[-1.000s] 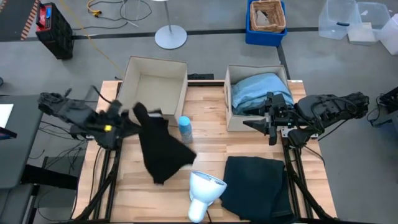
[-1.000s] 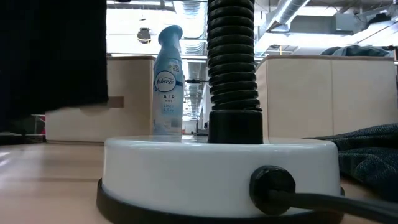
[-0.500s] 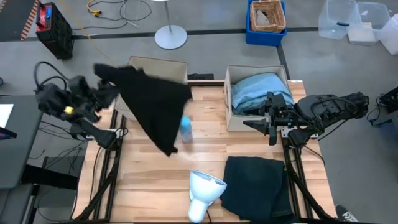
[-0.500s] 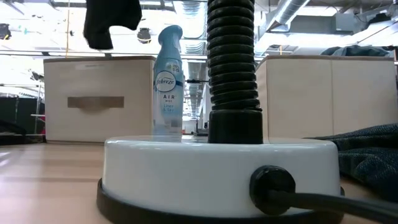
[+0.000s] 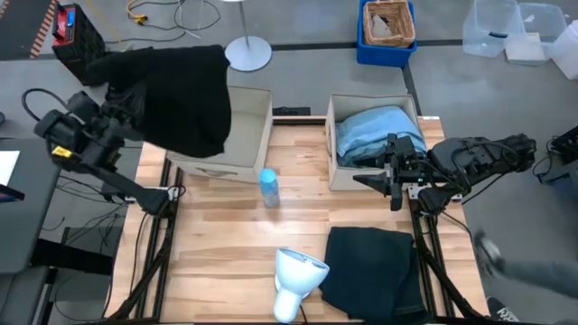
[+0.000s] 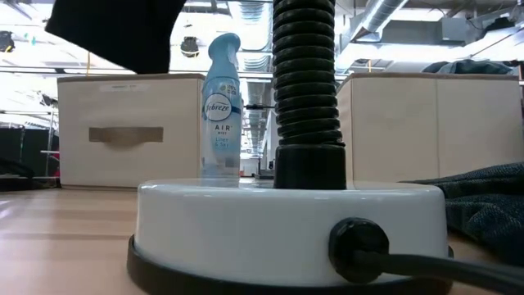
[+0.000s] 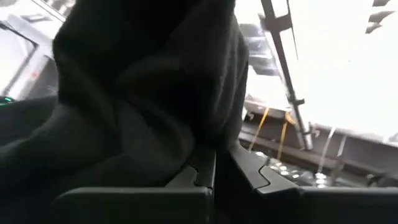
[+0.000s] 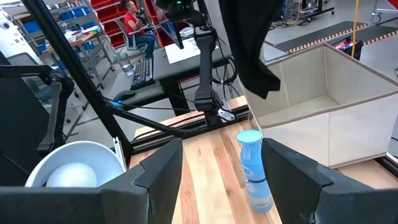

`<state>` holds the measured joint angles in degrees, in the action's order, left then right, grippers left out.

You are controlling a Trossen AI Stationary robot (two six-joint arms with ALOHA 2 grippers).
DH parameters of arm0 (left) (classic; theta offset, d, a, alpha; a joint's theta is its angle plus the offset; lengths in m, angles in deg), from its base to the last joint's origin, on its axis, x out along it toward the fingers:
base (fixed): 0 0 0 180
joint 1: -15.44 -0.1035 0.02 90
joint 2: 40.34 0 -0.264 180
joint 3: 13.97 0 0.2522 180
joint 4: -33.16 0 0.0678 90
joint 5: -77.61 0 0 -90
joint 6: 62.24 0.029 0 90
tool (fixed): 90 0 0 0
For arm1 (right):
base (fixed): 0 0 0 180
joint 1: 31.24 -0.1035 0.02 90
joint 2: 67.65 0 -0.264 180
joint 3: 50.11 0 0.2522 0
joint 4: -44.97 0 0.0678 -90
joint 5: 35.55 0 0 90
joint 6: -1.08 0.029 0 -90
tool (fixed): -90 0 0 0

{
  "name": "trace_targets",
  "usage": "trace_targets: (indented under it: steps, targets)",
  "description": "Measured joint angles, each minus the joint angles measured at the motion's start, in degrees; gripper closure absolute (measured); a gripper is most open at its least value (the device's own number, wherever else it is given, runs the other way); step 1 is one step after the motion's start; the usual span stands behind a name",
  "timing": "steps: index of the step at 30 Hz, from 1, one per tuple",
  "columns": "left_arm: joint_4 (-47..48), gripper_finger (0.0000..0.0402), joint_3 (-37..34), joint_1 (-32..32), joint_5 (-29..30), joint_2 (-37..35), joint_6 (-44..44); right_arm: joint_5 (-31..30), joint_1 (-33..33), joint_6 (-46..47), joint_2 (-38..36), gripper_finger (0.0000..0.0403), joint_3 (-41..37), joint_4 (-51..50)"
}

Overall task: Sort clothes
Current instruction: Put the black shorts into the left laundry organizer

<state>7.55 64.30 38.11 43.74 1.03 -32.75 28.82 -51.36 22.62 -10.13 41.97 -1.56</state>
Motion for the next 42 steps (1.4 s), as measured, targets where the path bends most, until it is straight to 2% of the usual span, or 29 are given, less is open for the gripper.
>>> trace_targets:
  steps: [4, 8, 11, 17, 20, 33, 42]
  targets:
    - [5.0, 0.0394, 0.0, -2.8, 0.2, 1.7, -1.6, 0.0, 0.0, 0.0, 0.0, 0.0169, 0.0, 0.0]
    - [7.1, 0.0394, 0.0, -7.1, 3.2, 5.0, -0.4, 0.0, 0.0, 0.0, 0.0, 0.0169, 0.0, 0.0]
    - [7.1, 0.0394, -0.1, -11.4, 5.2, 8.0, 0.4, 0.0, 0.0, 0.5, 0.0, 0.0169, 0.0, 0.0]
    - [7.2, 0.0394, -0.1, -20.8, 5.3, 13.6, -1.1, 0.0, 0.0, 1.8, 0.0, 0.0169, 0.0, 0.0]
    - [10.4, 0.0394, -0.1, -24.5, 5.2, 15.6, -1.1, 0.0, 0.0, 2.4, 0.0, 0.0169, 0.0, 0.0]
    - [47.0, 0.0391, -0.1, -34.8, 0.8, 18.8, -22.5, 0.0, -1.0, 5.3, 0.2, 0.0169, 0.0, -4.6]
    - [74.2, 0.0391, -0.1, -39.0, 1.0, 18.8, -46.9, 0.0, -1.0, 5.5, 2.2, 0.0169, 0.0, -6.5]
